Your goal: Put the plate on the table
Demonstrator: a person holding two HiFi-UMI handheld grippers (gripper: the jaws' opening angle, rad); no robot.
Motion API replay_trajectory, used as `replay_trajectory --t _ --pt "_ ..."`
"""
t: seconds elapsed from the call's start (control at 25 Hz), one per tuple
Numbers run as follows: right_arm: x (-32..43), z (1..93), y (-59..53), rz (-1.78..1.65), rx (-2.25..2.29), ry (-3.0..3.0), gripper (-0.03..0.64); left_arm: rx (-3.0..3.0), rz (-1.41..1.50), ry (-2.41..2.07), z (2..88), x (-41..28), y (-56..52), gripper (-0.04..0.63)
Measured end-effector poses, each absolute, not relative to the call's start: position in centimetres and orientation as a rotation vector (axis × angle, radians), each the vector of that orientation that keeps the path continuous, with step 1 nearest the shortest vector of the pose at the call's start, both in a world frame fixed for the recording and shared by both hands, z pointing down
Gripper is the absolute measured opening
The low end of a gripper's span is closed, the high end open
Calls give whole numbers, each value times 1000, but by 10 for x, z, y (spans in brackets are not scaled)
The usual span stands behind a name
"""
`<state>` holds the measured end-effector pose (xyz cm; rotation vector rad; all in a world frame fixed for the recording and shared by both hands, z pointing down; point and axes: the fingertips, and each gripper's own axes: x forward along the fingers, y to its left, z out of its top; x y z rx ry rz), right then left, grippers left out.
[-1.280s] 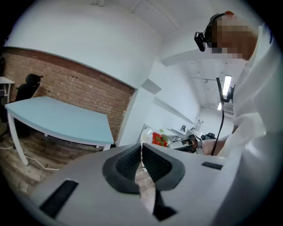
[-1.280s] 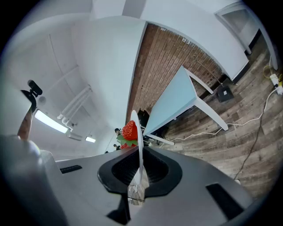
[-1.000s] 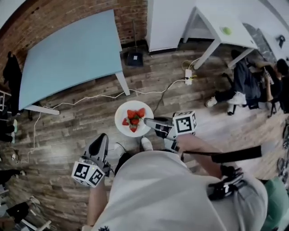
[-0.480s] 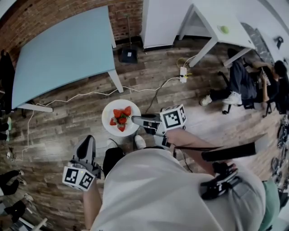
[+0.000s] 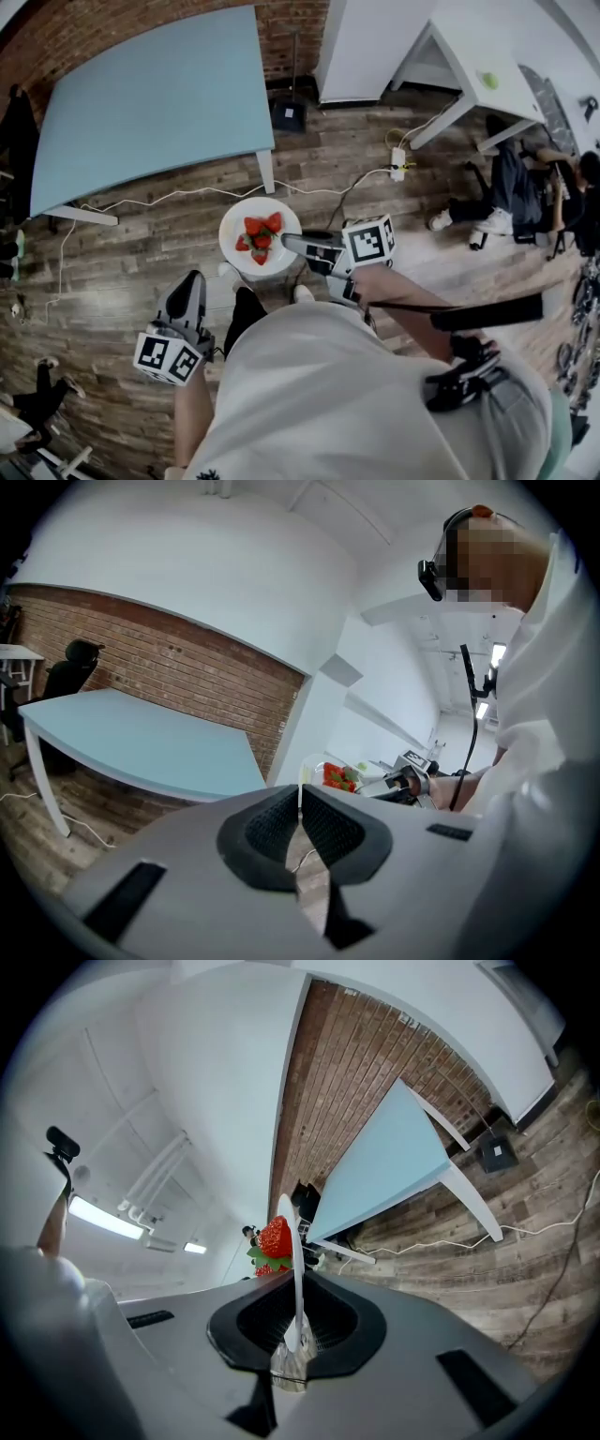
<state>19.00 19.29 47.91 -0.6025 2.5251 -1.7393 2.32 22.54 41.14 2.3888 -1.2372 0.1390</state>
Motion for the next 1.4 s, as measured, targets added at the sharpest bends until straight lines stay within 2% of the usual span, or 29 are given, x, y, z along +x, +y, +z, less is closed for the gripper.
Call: replay_trajectory --t 0.64,0.96,1.4 --pt "-8 460 47 -1696 -611 2520 28 2389 116 -1208 409 -181 96 14" --pt "-30 470 -2 -1703 -564 2524 28 2346 71 -1247 427 -198 78 13" --pt "-19 491 -178 -1696 -560 2539 28 2336 111 -1322 401 -184 -68 14"
